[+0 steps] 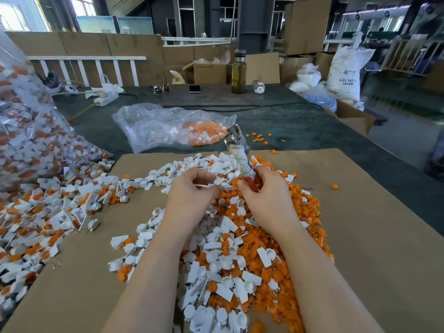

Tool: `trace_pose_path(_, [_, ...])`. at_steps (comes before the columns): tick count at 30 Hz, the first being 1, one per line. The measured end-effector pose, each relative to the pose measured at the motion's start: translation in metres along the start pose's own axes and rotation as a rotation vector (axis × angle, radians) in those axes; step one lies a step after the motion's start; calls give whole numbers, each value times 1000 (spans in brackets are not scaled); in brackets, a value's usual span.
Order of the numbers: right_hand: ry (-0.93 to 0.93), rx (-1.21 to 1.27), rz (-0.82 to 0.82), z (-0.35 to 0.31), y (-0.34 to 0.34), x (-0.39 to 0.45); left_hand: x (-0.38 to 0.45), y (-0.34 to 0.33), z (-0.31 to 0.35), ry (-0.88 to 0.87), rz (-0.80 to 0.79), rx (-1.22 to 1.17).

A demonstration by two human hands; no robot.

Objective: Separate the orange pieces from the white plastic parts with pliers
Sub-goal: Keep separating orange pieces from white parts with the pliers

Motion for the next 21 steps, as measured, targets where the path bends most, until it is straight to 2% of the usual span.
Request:
trace_pose_path(9, [-3,70,30,-3,2,-2,-5,-2,4,174,-68,-548])
trace_pose_path(13, [-10,90,40,-3,3,-3,-5,-2,6,193,-107,-681])
trace_pose_path(21, [-13,140,47,-4,4,-3,-7,-3,8,184,-116,-757])
Point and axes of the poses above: each hand's wrist, its own x-axis towards the middle knuckle, its own y-axis out of the back of the hand, z = x × y, the point moved 2 cm from there along x, towards the middle knuckle, and after that the axes turned 13 degrees about -x, right-handed, at the moved point
